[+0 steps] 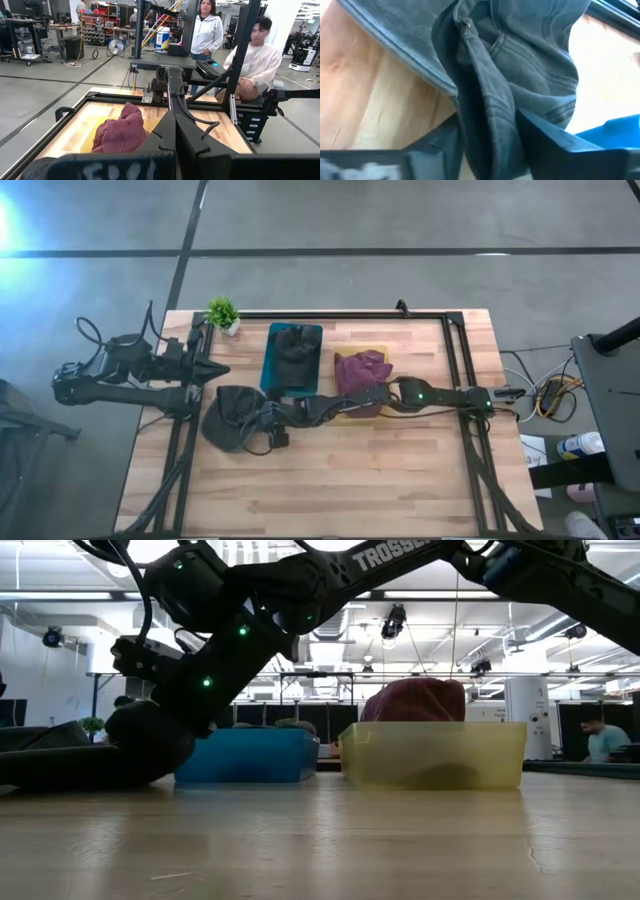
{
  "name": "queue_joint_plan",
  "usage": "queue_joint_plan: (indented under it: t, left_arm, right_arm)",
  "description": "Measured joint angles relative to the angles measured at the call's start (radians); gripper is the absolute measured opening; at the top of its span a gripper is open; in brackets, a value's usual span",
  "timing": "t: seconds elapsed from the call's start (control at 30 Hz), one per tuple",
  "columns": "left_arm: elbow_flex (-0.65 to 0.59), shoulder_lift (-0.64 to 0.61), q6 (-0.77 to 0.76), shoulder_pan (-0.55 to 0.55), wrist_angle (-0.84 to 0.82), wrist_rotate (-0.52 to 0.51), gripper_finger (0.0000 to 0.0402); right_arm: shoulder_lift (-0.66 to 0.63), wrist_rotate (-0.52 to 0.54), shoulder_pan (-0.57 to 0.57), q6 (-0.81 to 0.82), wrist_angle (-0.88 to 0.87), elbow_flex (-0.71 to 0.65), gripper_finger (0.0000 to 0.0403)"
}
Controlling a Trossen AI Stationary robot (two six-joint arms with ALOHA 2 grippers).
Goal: Pick & Place hat
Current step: Put the black cap into the blue bin
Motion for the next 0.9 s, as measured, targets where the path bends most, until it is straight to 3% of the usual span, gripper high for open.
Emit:
queue_joint_plan:
  t: [0.33,0.53,0.63,0.8,0.9]
  left_arm:
    - [0.0,0.0,0.0,0.0,0.0,0.0,0.0]
    - [0.0,0.0,0.0,0.0,0.0,0.0,0.0]
    - [0.0,0.0,0.0,0.0,0.0,0.0,0.0]
    - [0.0,0.0,0.0,0.0,0.0,0.0,0.0]
    - [0.0,0.0,0.0,0.0,0.0,0.0,0.0]
  right_arm:
    - [-0.009,-0.001,-0.006,-0.072,0.035,0.0,0.0024]
    - [-0.086,-0.006,0.025,-0.093,-0.01,0.0,0.0015]
    - [-0.15,-0.126,0.026,-0.055,-0.108,0.001,0.0015]
    - [-0.265,-0.413,-0.013,0.207,-0.481,0.041,0.0014]
    - [-0.322,-0.523,-0.036,0.293,-0.671,0.05,0.0014]
